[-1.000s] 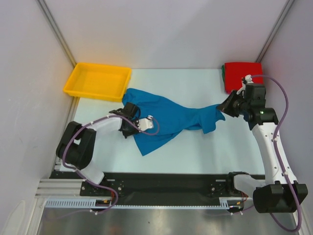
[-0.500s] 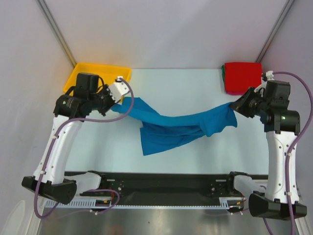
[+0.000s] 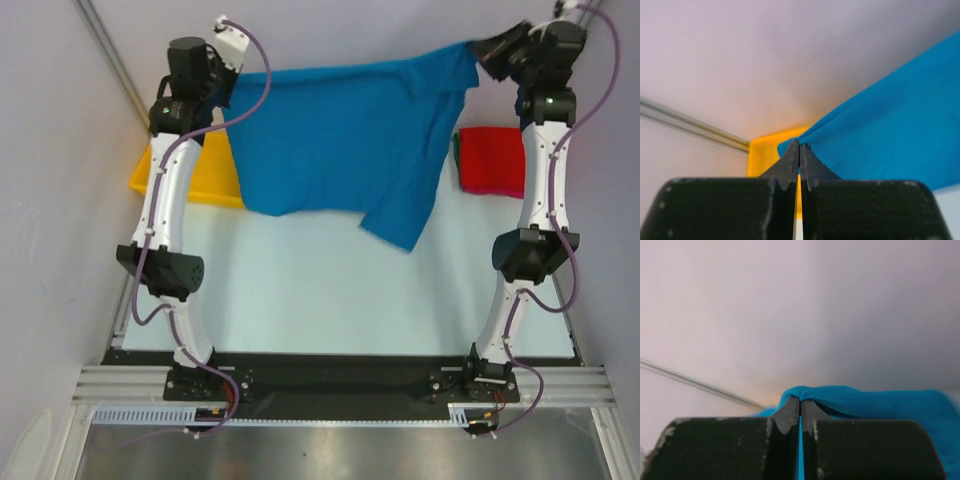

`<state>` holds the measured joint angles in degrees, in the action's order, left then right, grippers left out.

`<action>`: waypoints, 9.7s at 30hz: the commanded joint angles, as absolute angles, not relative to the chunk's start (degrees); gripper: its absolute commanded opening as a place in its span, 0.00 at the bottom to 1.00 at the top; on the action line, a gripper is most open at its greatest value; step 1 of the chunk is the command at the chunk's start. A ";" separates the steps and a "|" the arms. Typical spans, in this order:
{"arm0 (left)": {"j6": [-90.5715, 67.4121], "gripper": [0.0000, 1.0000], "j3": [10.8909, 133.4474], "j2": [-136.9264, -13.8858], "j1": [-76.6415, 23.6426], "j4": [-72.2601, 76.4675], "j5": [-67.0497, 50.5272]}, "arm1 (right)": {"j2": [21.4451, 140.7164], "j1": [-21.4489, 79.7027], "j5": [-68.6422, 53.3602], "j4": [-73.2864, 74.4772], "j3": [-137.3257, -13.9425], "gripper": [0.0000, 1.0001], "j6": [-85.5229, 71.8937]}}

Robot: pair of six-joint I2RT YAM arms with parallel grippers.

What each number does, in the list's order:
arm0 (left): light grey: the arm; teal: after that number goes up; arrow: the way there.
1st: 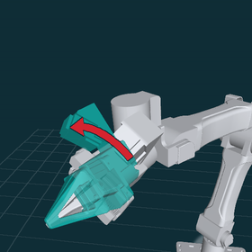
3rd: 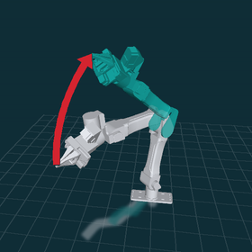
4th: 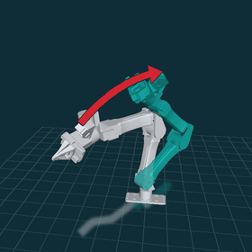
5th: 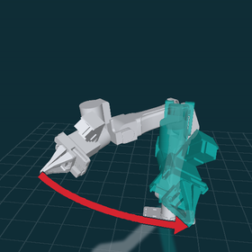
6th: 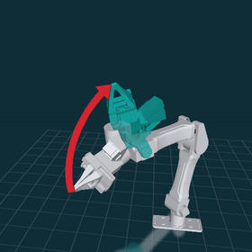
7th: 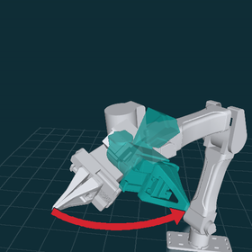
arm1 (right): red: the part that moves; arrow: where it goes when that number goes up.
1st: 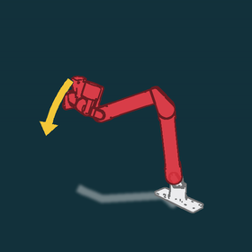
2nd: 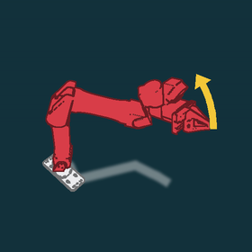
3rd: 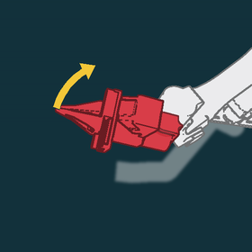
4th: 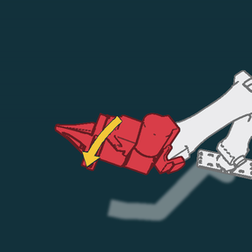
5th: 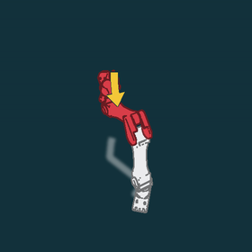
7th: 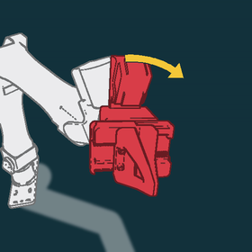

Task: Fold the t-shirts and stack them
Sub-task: Flatten the tshirt out, then fold the tshirt

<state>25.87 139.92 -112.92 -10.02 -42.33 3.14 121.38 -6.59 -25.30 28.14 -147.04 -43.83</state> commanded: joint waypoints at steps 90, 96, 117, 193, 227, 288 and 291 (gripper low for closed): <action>36.98 0.44 48.21 -68.24 -14.14 -32.25 -6.41 | 69.80 -13.62 -8.51 38.14 -46.35 0.78 -27.86; 46.93 0.54 35.34 -68.62 -19.51 -28.66 -0.72 | 63.28 -13.09 -12.65 32.18 -35.96 0.71 -32.69; 47.98 0.00 38.40 -67.18 -20.74 -38.47 -5.09 | 63.29 -16.08 -10.46 47.88 -40.33 0.00 -35.85; 41.57 0.00 46.93 -73.74 -9.58 -43.16 -13.45 | 73.13 -10.11 -1.68 50.43 -51.58 0.00 -29.88; 16.44 0.72 59.05 -85.22 -0.26 -25.84 -5.28 | 90.07 -2.02 -2.27 30.95 -68.45 0.62 -21.98; 44.82 0.00 49.58 -80.51 -1.50 -31.29 -17.76 | 69.35 7.29 3.26 41.40 -46.86 0.00 -30.84; 47.54 0.00 47.47 -80.16 -1.49 -30.41 -16.08 | 69.69 7.21 3.16 40.08 -43.60 0.00 -34.09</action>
